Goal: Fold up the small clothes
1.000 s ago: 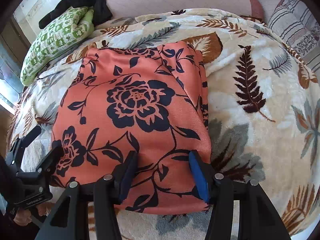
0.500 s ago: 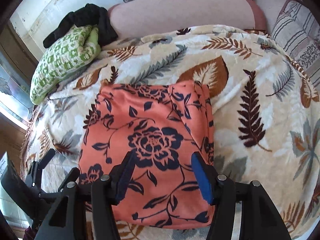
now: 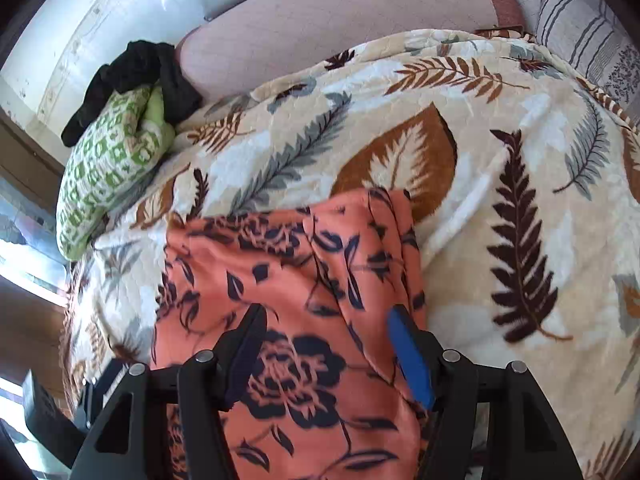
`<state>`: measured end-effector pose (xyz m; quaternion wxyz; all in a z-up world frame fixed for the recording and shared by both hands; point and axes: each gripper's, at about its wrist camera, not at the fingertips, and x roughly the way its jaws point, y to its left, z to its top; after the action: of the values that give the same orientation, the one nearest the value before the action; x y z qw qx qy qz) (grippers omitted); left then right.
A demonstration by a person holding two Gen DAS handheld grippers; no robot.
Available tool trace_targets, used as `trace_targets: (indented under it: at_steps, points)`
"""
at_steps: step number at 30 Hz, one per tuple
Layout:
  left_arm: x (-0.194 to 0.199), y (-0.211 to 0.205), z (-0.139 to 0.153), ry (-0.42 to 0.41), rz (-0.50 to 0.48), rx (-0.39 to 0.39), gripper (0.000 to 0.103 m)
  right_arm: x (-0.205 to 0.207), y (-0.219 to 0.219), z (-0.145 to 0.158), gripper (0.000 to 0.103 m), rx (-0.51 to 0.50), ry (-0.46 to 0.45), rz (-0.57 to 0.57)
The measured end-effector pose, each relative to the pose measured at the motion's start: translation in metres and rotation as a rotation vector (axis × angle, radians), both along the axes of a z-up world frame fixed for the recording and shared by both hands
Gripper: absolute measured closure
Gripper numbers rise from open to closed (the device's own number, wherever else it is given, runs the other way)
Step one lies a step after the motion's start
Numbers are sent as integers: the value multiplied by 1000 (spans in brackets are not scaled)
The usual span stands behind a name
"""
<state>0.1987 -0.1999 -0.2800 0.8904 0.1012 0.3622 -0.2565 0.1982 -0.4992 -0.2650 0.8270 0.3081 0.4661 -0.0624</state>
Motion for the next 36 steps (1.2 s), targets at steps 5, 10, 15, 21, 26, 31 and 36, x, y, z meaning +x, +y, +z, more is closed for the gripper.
trace_targets:
  at_steps: [5,10,15,21,26,31,36]
  points:
    - [-9,-12,-4,-48,-38,60,1,49,-8,-44,47,64,120,-21]
    - [-9,-13,-4,-45,-46,63,1,64,3,-25,48,-45,131,4]
    - [-9,-13,-5,-42,-43,62,1,78,29,2,48,13,-8,110]
    - [-7,-13,-6,-34,-33,63,0,126,75,-39,46,22,81,213]
    - [-4,-11,-7,-9,-39,44,0,125,74,-40,45,21,67,212]
    - [-6,-11,-6,-15,-36,50,0,91,54,-22,45,107,-18,162]
    - [-7,-11,-6,-10,-27,45,0,32,32,-5,45,177,-107,121]
